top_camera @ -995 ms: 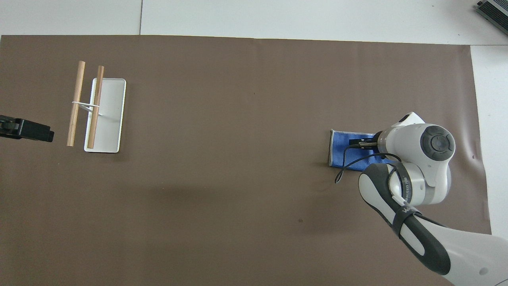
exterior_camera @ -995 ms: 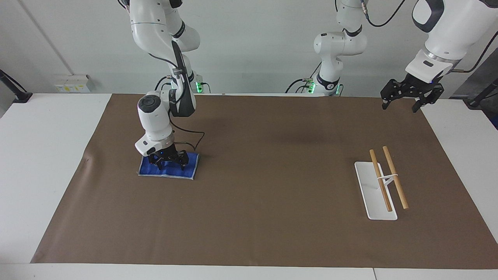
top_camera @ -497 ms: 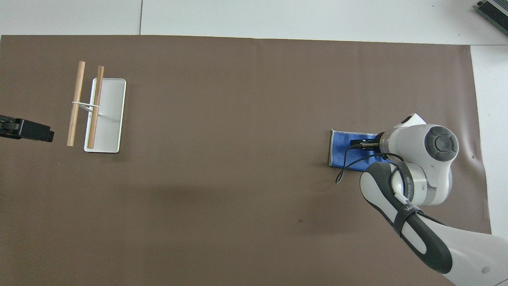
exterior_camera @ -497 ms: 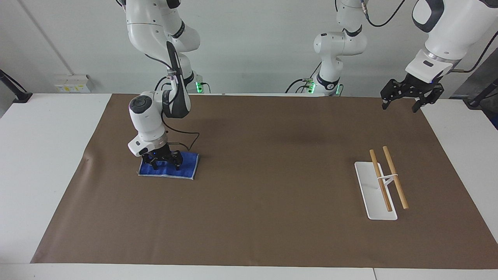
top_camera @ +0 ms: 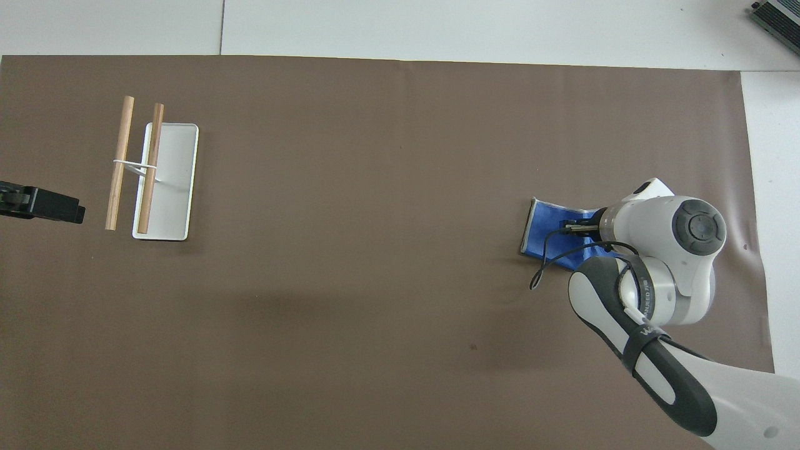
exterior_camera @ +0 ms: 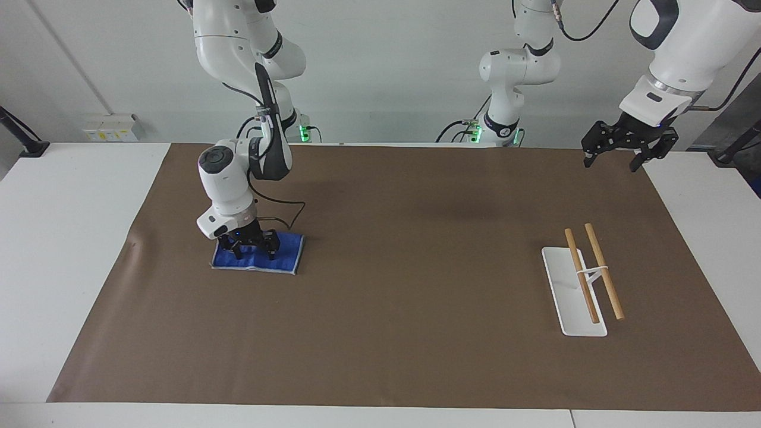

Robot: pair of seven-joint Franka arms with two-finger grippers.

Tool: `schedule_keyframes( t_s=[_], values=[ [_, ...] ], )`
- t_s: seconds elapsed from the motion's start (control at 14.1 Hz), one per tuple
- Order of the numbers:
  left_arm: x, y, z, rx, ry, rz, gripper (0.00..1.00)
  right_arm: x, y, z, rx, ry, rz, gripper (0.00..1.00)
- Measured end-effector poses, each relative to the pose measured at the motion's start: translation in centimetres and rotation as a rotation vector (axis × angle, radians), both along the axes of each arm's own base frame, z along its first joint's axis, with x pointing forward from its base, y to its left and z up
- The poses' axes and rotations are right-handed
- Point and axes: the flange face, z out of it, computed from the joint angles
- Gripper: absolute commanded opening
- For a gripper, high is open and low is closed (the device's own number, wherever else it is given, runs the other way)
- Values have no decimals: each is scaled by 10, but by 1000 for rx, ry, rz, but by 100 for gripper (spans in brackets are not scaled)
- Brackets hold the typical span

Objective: Right arm passes towel to left arm to hang
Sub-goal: 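Lower the right gripper and pinch the blue towel's edge, then lift the towel with the right gripper while the left gripper approaches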

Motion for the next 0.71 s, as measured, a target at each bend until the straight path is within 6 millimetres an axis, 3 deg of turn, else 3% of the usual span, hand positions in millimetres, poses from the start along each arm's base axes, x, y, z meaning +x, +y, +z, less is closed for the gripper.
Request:
schedule_keyframes(
  t_s=[0.28,0.43,0.71],
  values=[
    [0,0,0,0,0,0,100,6,8,11,0,62,17,0],
    [0,0,0,0,0,0,100,14,18,26,18,85,19,0],
    [0,0,0,0,0,0,100,36,36,97,92,89,9,0]
  ],
)
